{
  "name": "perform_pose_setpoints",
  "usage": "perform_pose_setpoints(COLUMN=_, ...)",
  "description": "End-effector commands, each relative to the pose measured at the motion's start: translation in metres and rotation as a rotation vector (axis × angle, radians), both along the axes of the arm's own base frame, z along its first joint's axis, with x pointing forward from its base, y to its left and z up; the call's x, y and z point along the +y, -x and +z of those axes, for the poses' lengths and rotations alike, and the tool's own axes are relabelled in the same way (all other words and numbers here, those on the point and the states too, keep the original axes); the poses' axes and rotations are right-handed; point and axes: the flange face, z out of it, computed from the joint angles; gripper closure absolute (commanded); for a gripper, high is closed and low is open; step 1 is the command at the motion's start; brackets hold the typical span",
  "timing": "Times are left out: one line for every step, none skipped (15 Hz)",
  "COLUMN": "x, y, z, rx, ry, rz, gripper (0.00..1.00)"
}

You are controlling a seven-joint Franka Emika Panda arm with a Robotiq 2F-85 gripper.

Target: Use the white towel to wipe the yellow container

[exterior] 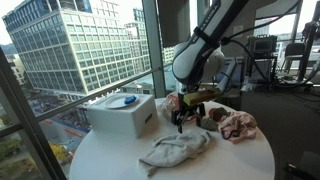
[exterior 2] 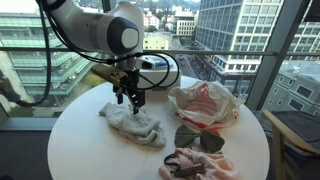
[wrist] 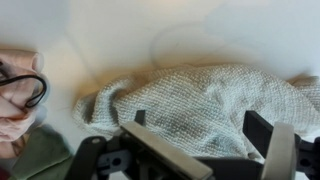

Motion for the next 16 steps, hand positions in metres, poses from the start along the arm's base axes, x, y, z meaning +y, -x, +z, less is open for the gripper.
perform_pose_setpoints(x=0.007, y=-0.026, z=-0.032, rx=-0.001, ry=-0.010, rz=-0.016, gripper=0.00)
perform_pose_setpoints(x=0.007, y=-0.031, z=-0.038, rx=-0.002, ry=-0.017, rz=-0.027, gripper=0.00)
perform_pose_setpoints(x=0.007, y=-0.036, z=-0.044, rx=-0.006, ry=-0.018, rz=-0.039, gripper=0.00)
perform_pose_setpoints(x=0.008, y=-0.041, z=-0.048, rx=-0.008, ry=-0.024, rz=-0.053, gripper=0.00)
perform_pose_setpoints(x=0.008, y=-0.045, z=-0.053, rx=-0.011, ry=-0.025, rz=-0.059, gripper=0.00)
perform_pose_setpoints(x=0.008, y=-0.049, z=-0.060, rx=-0.011, ry=-0.021, rz=-0.066, gripper=0.00)
perform_pose_setpoints(x=0.007, y=-0.051, z=-0.068, rx=-0.003, ry=-0.013, rz=-0.075, gripper=0.00)
perform_pose_setpoints(x=0.007, y=-0.051, z=-0.074, rx=0.007, ry=-0.011, rz=-0.080, gripper=0.00)
perform_pose_setpoints(x=0.007, y=-0.051, z=-0.082, rx=0.020, ry=-0.005, rz=-0.083, gripper=0.00)
perform_pose_setpoints(x=0.006, y=-0.050, z=-0.088, rx=0.029, ry=0.006, rz=-0.087, gripper=0.00)
perform_pose_setpoints(x=0.007, y=-0.049, z=-0.093, rx=0.042, ry=0.008, rz=-0.090, gripper=0.00)
perform_pose_setpoints(x=0.007, y=-0.048, z=-0.097, rx=0.050, ry=0.010, rz=-0.090, gripper=0.19)
perform_pose_setpoints(x=0.008, y=-0.047, z=-0.099, rx=0.055, ry=0.012, rz=-0.091, gripper=0.26)
perform_pose_setpoints(x=0.010, y=-0.047, z=-0.100, rx=0.056, ry=0.013, rz=-0.086, gripper=0.34)
perform_pose_setpoints(x=0.012, y=-0.047, z=-0.100, rx=0.056, ry=0.013, rz=-0.083, gripper=0.42)
perform_pose_setpoints(x=0.014, y=-0.047, z=-0.100, rx=0.057, ry=0.016, rz=-0.080, gripper=0.50)
